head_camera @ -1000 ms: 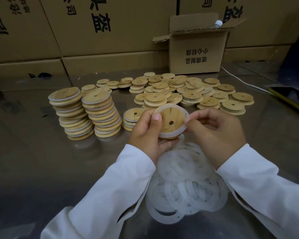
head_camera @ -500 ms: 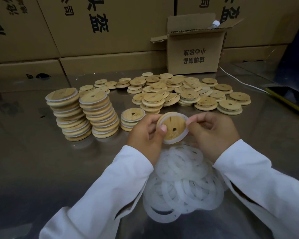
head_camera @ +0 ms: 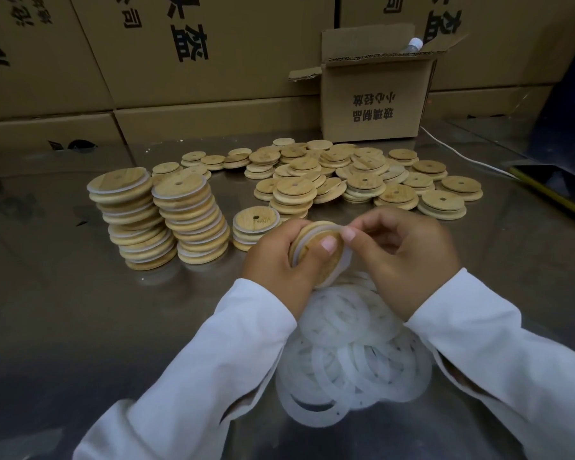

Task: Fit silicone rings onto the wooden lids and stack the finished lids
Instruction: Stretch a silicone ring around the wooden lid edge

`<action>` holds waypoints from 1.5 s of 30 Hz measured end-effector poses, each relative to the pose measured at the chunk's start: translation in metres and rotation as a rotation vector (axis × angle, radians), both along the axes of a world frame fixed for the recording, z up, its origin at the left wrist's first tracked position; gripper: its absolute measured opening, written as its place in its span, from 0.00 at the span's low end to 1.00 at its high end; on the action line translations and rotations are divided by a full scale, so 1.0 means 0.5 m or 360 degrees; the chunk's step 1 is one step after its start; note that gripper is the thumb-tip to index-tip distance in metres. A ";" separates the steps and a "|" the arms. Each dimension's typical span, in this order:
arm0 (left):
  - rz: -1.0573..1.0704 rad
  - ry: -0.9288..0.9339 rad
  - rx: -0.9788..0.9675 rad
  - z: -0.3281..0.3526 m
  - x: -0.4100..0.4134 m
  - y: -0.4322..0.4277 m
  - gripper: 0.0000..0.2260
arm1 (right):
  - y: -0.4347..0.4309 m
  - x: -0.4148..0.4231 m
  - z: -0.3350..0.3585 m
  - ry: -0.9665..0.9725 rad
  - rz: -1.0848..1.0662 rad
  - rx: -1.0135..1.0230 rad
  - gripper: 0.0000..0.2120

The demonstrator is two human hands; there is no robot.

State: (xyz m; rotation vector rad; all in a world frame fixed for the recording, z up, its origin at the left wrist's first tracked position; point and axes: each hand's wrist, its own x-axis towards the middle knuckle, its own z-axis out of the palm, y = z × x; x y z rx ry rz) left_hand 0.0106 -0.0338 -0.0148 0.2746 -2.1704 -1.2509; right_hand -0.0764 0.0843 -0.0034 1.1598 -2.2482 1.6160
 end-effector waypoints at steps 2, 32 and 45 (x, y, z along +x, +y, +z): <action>-0.0060 0.0004 0.0035 0.004 0.001 -0.002 0.06 | 0.002 -0.004 0.003 0.0033 0.0009 0.0016 0.10; -0.0029 0.0283 0.0603 0.004 0.002 0.015 0.05 | -0.004 0.018 -0.001 0.0005 0.0026 -0.0251 0.06; -0.0079 0.0143 0.0484 -0.005 -0.002 0.009 0.04 | 0.000 0.008 0.000 0.0087 0.0017 0.0020 0.10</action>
